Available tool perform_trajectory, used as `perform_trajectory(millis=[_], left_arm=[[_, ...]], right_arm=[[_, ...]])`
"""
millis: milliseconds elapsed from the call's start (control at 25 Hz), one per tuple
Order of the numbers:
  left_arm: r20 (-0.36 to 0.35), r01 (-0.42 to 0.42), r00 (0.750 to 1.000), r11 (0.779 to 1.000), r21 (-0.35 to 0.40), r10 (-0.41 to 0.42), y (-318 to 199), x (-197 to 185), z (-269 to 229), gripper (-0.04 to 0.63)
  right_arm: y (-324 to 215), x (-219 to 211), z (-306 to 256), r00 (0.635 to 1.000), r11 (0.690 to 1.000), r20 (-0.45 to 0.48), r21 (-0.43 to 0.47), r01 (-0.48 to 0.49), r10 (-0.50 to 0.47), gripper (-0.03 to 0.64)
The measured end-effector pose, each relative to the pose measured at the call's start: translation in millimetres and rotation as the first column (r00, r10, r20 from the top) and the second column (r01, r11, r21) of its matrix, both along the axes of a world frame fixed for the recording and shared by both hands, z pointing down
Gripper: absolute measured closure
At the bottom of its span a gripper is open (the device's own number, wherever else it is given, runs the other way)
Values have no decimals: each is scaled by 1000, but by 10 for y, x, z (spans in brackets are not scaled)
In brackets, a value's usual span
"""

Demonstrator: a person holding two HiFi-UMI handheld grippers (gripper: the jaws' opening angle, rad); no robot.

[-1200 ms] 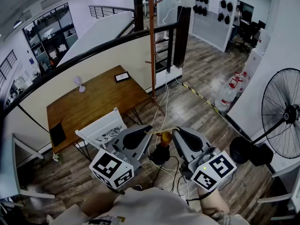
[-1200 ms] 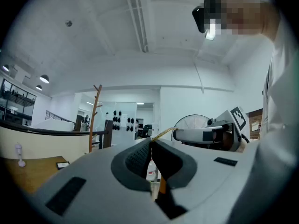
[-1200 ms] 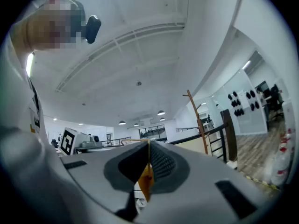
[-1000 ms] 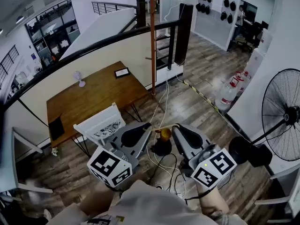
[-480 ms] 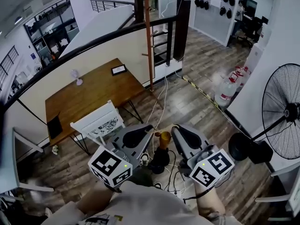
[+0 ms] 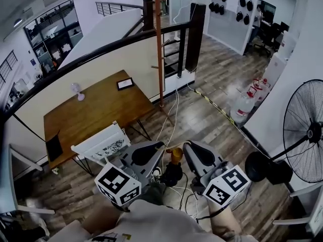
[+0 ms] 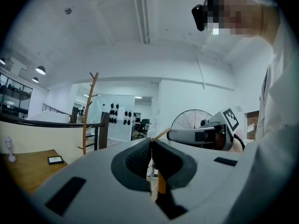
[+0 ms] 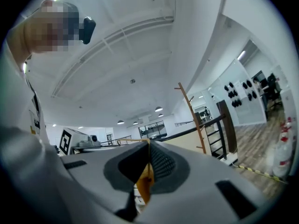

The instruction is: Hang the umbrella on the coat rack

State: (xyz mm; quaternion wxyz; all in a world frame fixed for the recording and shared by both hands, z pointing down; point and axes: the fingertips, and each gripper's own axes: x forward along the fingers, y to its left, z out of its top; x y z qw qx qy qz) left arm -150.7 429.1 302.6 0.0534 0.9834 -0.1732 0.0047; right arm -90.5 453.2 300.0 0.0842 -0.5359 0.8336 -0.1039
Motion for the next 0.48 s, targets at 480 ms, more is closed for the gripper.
perform_trajectory(millis=[480], left_arm=[[-32,-66,997,998,2,66,-1616,409,-81,589]], right_arm=[[-1683,446,-58,998,998,-4,-22,-56,56,606]])
